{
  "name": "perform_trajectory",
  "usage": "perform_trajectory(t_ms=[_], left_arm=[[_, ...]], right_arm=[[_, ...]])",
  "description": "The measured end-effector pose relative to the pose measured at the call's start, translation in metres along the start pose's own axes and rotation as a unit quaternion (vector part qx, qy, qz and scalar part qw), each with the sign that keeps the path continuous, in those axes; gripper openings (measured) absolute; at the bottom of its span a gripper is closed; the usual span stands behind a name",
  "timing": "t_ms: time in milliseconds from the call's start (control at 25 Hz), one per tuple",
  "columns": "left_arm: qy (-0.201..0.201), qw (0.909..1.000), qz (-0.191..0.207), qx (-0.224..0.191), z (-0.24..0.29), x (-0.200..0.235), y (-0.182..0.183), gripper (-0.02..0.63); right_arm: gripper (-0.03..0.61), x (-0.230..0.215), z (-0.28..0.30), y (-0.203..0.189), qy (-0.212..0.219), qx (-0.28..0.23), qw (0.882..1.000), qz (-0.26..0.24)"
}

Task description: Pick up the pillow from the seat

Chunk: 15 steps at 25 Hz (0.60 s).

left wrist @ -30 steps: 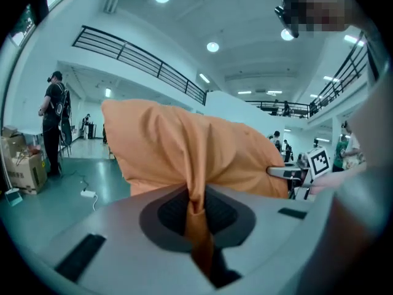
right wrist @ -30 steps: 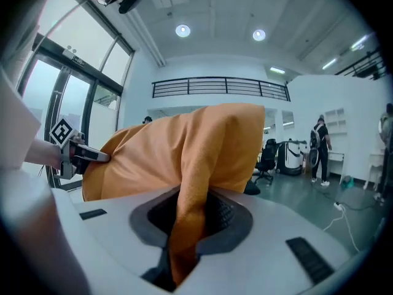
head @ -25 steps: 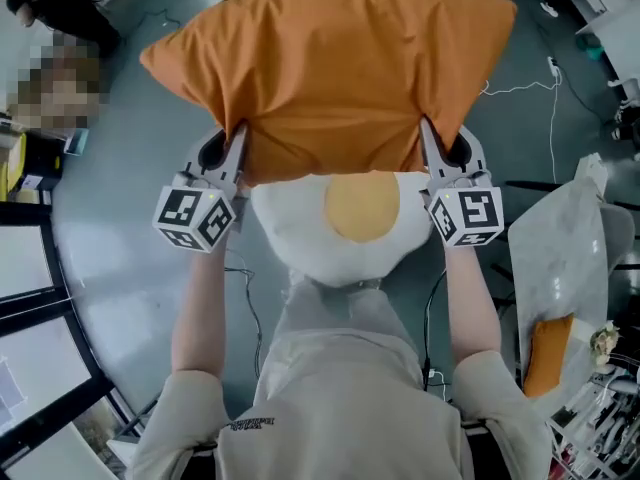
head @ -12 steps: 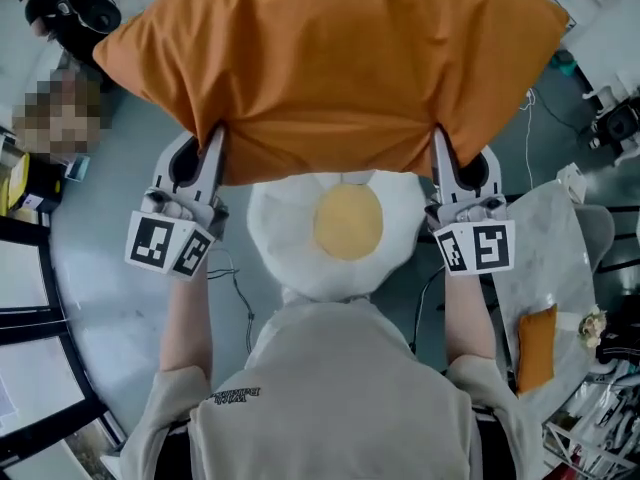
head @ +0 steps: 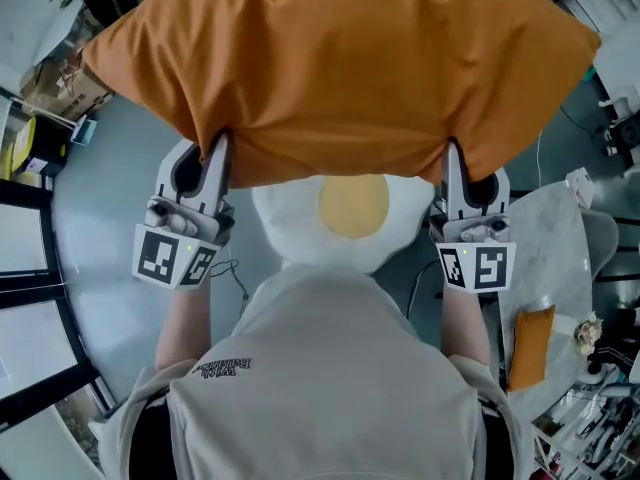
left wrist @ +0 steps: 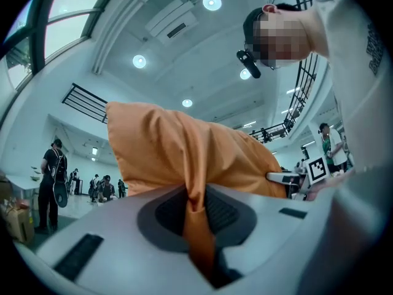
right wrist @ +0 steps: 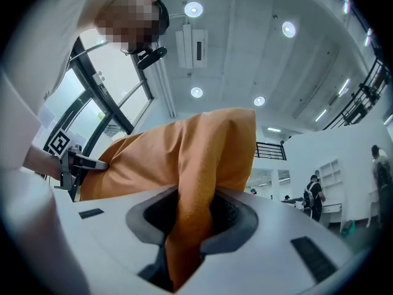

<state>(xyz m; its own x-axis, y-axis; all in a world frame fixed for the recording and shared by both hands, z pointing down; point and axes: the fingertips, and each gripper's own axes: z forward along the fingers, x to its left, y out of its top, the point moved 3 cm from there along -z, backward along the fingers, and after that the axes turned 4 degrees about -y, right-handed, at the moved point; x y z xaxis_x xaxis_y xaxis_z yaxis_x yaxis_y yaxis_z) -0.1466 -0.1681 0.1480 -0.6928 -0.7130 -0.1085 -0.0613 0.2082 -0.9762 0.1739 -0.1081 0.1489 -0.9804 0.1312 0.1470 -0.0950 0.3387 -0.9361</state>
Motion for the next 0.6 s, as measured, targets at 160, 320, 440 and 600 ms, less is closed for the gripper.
perform_trajectory(t_ms=[160,320,440,600], left_arm=[[0.001,0.9999,-0.013,0.006,-0.001,-0.003,-0.004,0.035],[0.0,1.0,-0.004,0.005,0.001,-0.01,0.001,0.035],[-0.007,0.9999,-0.001,0.01,0.007,-0.017,0.001,0.035],[-0.013,0.9998,-0.006,0.012,0.008,-0.02,0.002,0.035]], right_arm=[[0.113,-0.002,-0.001,0.001,-0.006,-0.001,1.0,-0.014],[0.11,-0.007,-0.005,0.0,-0.01,0.002,1.0,-0.008],[0.11,-0.015,-0.011,-0.002,-0.013,0.007,1.0,-0.004],[0.11,-0.015,-0.017,0.002,-0.025,0.01,1.0,-0.006]])
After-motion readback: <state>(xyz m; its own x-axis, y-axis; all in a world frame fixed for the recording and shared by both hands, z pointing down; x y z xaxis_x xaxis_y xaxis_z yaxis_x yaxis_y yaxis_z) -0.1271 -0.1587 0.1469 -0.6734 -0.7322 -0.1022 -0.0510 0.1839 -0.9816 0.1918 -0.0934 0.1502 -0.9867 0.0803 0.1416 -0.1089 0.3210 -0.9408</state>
